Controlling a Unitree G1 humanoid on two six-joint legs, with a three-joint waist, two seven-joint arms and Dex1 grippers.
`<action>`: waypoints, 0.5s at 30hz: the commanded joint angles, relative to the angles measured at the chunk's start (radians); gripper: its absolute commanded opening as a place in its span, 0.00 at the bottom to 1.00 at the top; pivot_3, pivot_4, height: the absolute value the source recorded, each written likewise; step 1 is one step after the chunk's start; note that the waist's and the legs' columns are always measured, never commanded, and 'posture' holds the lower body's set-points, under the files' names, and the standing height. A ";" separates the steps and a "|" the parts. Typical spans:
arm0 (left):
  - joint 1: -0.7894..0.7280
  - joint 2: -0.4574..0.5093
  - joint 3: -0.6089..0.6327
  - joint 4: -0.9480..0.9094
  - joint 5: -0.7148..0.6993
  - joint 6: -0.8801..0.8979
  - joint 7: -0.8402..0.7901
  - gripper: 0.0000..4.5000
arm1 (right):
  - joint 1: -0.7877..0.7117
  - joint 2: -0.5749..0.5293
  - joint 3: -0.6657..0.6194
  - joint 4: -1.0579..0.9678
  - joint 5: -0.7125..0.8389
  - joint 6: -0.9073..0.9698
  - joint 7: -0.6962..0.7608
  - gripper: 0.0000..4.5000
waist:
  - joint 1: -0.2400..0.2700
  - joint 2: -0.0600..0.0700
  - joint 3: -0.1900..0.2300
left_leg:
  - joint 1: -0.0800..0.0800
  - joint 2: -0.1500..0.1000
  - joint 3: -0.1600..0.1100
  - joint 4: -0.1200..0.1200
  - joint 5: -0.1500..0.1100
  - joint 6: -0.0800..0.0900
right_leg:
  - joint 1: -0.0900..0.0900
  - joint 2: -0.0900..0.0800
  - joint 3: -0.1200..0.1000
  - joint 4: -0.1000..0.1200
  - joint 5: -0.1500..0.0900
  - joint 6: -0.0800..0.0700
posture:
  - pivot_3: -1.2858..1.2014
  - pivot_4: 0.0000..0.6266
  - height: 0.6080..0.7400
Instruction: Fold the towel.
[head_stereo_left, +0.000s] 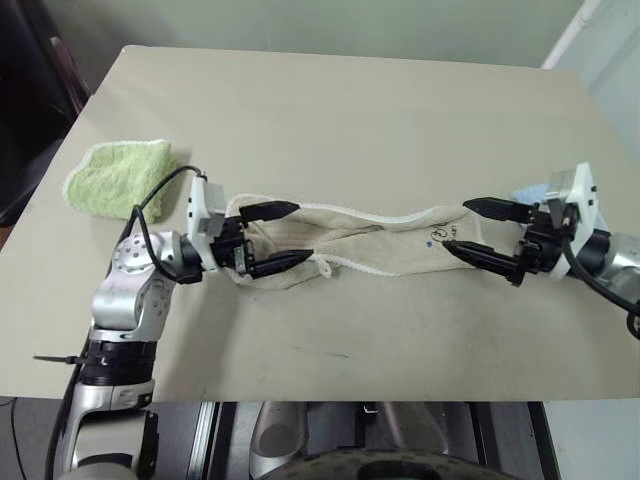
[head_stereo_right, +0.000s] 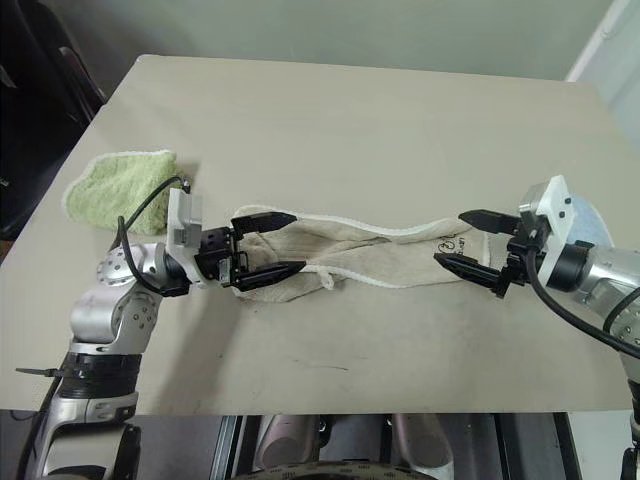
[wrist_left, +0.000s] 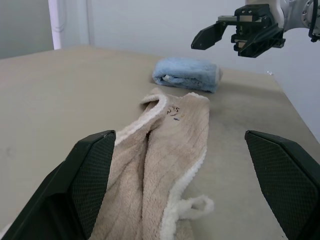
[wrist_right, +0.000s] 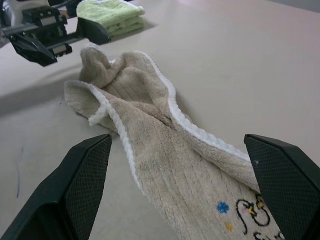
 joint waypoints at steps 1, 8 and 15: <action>-0.004 0.007 -0.002 -0.017 -0.007 -0.006 -0.012 1.00 | -0.018 0.002 -0.023 -0.035 0.009 0.002 -0.016 1.00 | 0.000 0.000 0.000 | 0.000 0.000 0.000 0.000 0.000 0.000 | 0.000 0.000 0.000 0.000 0.000 0.000 | 0.52 0.24 0.68; -0.038 -0.013 -0.017 0.012 -0.001 -0.010 -0.009 1.00 | 0.005 -0.004 -0.052 -0.040 0.021 0.020 -0.027 1.00 | 0.001 0.000 0.000 | 0.000 0.000 0.000 0.000 0.000 0.000 | 0.000 0.000 0.000 0.000 0.000 0.001 | 0.52 0.24 0.68; -0.010 -0.032 -0.027 -0.008 0.003 -0.011 0.008 1.00 | -0.041 -0.058 -0.026 0.080 -0.067 -0.036 0.035 1.00 | 0.000 0.000 0.000 | 0.000 0.000 0.000 0.000 0.000 0.000 | 0.000 0.000 0.000 0.000 0.000 0.002 | 0.52 0.24 0.68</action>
